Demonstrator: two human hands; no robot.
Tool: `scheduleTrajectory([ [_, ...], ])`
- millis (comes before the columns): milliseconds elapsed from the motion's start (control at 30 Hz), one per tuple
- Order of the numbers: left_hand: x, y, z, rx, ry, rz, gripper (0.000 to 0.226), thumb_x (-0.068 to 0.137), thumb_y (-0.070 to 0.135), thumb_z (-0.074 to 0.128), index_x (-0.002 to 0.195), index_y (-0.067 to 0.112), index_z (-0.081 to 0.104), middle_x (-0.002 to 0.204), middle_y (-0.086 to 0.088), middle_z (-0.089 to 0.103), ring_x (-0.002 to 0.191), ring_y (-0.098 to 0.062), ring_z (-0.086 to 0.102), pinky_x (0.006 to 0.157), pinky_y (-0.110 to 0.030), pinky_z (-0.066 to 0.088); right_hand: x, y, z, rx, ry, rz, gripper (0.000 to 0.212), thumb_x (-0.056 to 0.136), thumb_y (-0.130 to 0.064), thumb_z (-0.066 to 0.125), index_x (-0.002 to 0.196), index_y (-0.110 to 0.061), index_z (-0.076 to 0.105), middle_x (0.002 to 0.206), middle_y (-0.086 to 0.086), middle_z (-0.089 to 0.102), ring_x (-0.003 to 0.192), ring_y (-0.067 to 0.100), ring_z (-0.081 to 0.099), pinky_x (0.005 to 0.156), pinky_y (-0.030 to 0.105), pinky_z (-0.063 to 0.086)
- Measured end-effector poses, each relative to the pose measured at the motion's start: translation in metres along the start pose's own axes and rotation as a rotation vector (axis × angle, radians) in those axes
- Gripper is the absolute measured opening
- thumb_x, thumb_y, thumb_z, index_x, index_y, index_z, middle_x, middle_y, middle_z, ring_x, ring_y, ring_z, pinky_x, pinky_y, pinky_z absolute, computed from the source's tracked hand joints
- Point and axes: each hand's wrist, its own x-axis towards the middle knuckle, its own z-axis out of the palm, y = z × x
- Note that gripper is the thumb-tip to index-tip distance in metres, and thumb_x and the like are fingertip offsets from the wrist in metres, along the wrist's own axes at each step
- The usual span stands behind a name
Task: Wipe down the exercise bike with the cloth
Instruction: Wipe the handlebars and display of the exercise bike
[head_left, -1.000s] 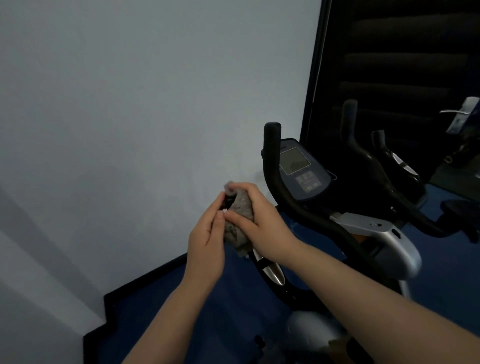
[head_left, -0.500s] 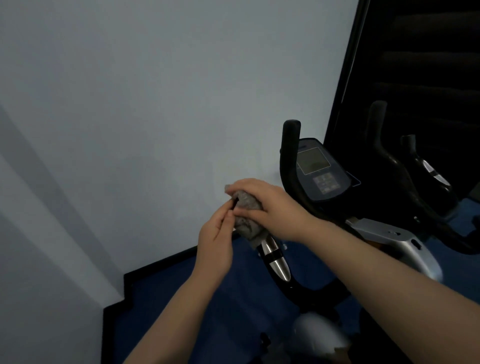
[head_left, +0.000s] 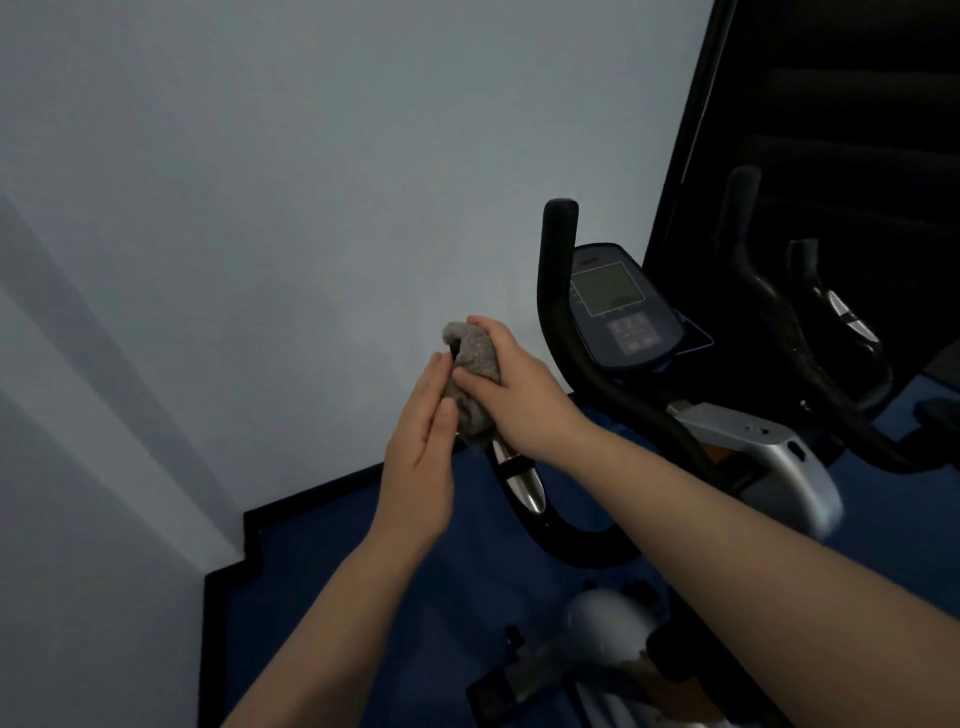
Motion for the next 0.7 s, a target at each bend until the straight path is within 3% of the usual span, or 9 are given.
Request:
scheduleTrajectory([
  [133, -0.01, 0.002, 0.008, 0.014, -0.019, 0.002, 0.042, 0.105, 0.021, 0.035, 0.143, 0.038, 0.029, 0.157, 0.014, 0.03, 0.141, 0.005, 0.028, 0.118, -0.019, 0.021, -0.007, 0.011, -0.003, 0.168, -0.049, 0.132, 0.034, 0.1, -0.026, 0.053, 0.133, -0.018, 0.049, 0.121, 0.006, 0.063, 0.111, 0.018, 0.061, 0.098, 0.039, 0.051],
  [300, -0.022, -0.001, 0.017, 0.002, -0.014, -0.022, 0.043, 0.103, 0.026, 0.035, 0.141, 0.042, 0.027, 0.158, 0.016, 0.026, 0.142, 0.006, 0.025, 0.12, -0.022, 0.02, -0.019, 0.022, -0.012, 0.1, -0.199, 0.172, 0.008, 0.1, -0.032, 0.053, 0.102, -0.026, 0.058, 0.109, 0.004, 0.067, 0.105, 0.018, 0.063, 0.095, 0.036, 0.051],
  [333, -0.023, -0.001, 0.018, 0.007, -0.007, -0.028, 0.044, 0.103, 0.025, 0.035, 0.143, 0.04, 0.026, 0.158, 0.015, 0.026, 0.142, 0.006, 0.025, 0.119, -0.021, 0.021, -0.016, 0.019, -0.013, 0.105, -0.215, 0.164, 0.009, 0.099, -0.032, 0.053, 0.101, -0.025, 0.059, 0.108, 0.004, 0.068, 0.104, 0.018, 0.064, 0.094, 0.035, 0.052],
  [433, -0.023, -0.001, 0.02, -0.002, 0.019, -0.065, 0.047, 0.105, 0.019, 0.034, 0.151, 0.029, 0.025, 0.157, 0.012, 0.03, 0.14, 0.005, 0.031, 0.116, -0.017, 0.025, -0.009, 0.013, -0.009, 0.147, -0.192, 0.173, 0.033, 0.098, -0.034, 0.055, 0.123, -0.014, 0.05, 0.115, 0.008, 0.064, 0.106, 0.018, 0.062, 0.095, 0.037, 0.052],
  [500, -0.024, -0.001, 0.02, 0.005, 0.024, -0.084, 0.046, 0.105, 0.018, 0.035, 0.149, 0.031, 0.027, 0.156, 0.01, 0.032, 0.14, 0.003, 0.033, 0.116, -0.019, 0.026, -0.014, 0.018, -0.007, 0.169, -0.211, 0.165, 0.036, 0.097, -0.034, 0.057, 0.126, -0.016, 0.045, 0.114, 0.006, 0.063, 0.104, 0.015, 0.062, 0.09, 0.031, 0.053],
  [633, -0.049, -0.009, 0.024, 0.044, -0.031, -0.065, 0.047, 0.1, 0.031, 0.043, 0.143, 0.042, 0.027, 0.158, 0.019, 0.023, 0.141, 0.01, 0.024, 0.113, -0.011, 0.023, -0.033, 0.037, -0.026, 0.101, -0.488, 0.157, 0.015, 0.096, -0.03, 0.059, 0.106, -0.019, 0.059, 0.102, 0.003, 0.067, 0.097, 0.011, 0.065, 0.091, 0.031, 0.053],
  [700, -0.065, -0.014, 0.034, -0.006, -0.039, -0.07, 0.054, 0.098, 0.036, 0.046, 0.147, 0.041, 0.023, 0.158, 0.025, 0.02, 0.142, 0.009, 0.021, 0.116, -0.015, 0.022, -0.042, 0.04, -0.038, 0.105, -0.629, 0.163, 0.007, 0.099, -0.027, 0.056, 0.099, -0.024, 0.062, 0.098, -0.002, 0.068, 0.09, 0.002, 0.065, 0.084, 0.021, 0.053],
])
